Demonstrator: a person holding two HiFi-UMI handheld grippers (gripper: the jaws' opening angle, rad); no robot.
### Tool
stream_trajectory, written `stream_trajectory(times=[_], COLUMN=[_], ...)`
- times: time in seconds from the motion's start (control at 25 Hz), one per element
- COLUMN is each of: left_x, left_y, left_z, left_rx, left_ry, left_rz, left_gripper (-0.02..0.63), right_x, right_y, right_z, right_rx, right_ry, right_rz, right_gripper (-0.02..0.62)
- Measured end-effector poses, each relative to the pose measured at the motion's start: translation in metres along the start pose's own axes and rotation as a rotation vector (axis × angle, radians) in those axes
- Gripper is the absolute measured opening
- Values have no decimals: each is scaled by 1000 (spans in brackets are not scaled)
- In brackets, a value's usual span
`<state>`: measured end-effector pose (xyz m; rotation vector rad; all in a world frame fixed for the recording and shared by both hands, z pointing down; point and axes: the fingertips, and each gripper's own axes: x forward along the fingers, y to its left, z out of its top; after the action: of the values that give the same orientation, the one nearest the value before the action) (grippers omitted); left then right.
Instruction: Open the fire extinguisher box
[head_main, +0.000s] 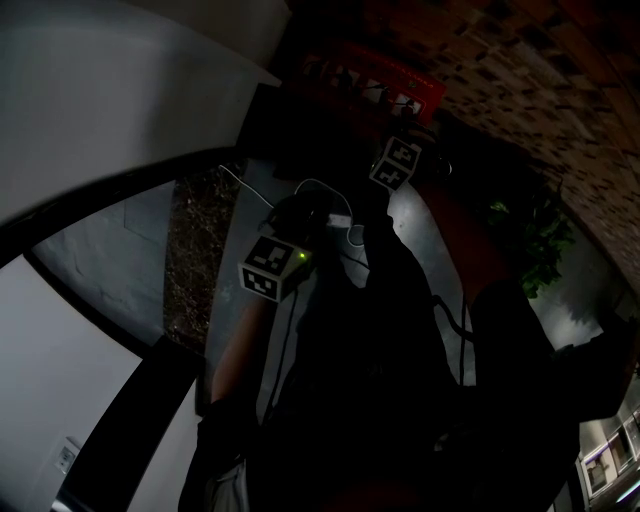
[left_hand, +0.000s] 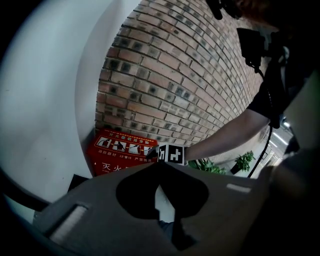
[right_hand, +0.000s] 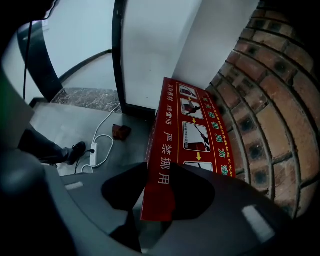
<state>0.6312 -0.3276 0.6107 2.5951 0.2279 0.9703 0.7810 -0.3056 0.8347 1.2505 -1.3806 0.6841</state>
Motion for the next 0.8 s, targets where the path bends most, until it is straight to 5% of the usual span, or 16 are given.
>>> stream_trajectory(times=[0.8], left_x=[7], left_y=[-12], left_z=[29], left_rx=[48], left_ry=[-37], left_rz=[-9], left_gripper=[0], right_x=[-47], right_y=[-6], right_z=[10], right_rx=[-80], right_ry=[-71], right_rz=[17], right_gripper=[89])
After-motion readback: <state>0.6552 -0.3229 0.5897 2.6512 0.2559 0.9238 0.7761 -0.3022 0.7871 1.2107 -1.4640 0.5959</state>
